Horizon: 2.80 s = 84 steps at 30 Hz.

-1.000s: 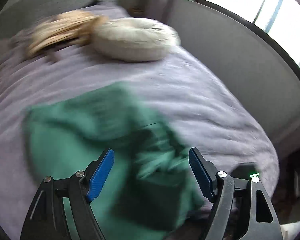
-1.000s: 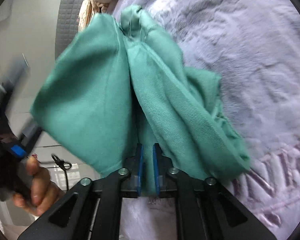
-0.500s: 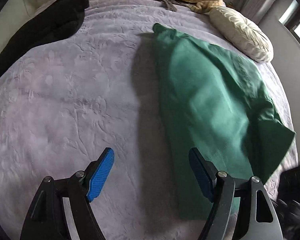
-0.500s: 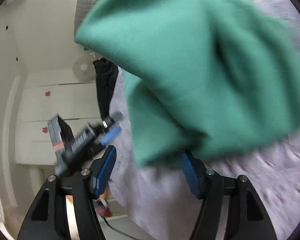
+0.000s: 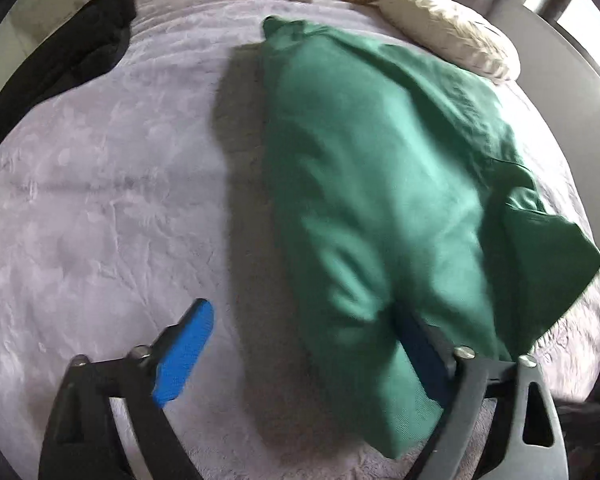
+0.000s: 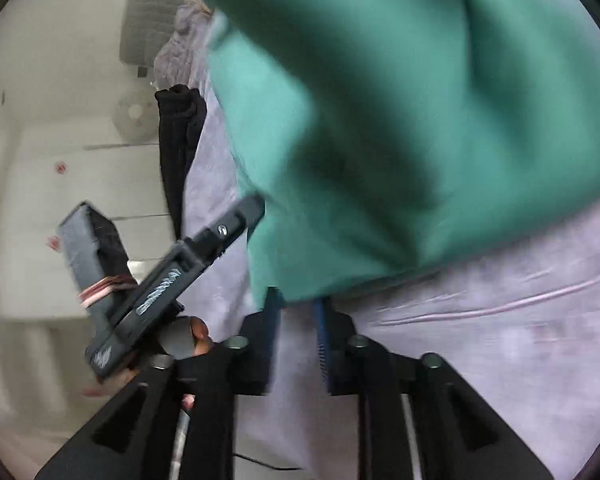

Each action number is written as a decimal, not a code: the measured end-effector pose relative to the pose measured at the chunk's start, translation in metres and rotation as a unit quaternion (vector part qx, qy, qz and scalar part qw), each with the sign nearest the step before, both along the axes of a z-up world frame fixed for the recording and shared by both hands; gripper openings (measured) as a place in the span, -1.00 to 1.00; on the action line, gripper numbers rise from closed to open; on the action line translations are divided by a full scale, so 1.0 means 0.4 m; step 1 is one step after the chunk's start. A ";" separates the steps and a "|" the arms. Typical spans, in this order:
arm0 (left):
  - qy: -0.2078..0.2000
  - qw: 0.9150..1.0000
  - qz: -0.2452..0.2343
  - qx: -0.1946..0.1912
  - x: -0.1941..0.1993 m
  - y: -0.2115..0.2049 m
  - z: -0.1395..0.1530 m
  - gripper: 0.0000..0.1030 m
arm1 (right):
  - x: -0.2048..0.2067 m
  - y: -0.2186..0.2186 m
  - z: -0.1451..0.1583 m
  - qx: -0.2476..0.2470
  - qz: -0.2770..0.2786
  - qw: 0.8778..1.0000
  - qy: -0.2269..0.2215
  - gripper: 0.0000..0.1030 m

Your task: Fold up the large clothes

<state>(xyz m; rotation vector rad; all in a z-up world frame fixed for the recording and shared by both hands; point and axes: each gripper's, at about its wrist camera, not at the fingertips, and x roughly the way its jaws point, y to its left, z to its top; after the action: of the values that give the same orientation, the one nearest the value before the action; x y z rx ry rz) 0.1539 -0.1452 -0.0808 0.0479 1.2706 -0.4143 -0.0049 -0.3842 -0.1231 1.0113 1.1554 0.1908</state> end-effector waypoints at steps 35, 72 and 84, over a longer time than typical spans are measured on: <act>0.000 1.000 -0.016 0.002 -0.062 -0.040 -0.020 0.80 | 0.076 -0.237 0.178 -0.163 -0.105 0.981 -0.012 -0.59; 0.034 0.999 -0.005 -0.018 0.052 -0.038 0.007 0.80 | 0.369 -0.347 0.049 -0.121 -0.021 0.992 0.041 0.24; 0.048 0.999 -0.014 -0.012 0.057 -0.072 -0.011 0.80 | 0.373 -0.330 0.035 -0.109 -0.004 0.993 0.036 0.35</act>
<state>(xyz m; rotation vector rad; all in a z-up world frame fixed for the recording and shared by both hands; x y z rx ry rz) 0.1769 -0.1741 -0.0852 0.0266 1.3615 -0.4603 0.1444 -0.5160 -0.1089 0.8342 1.2086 0.0205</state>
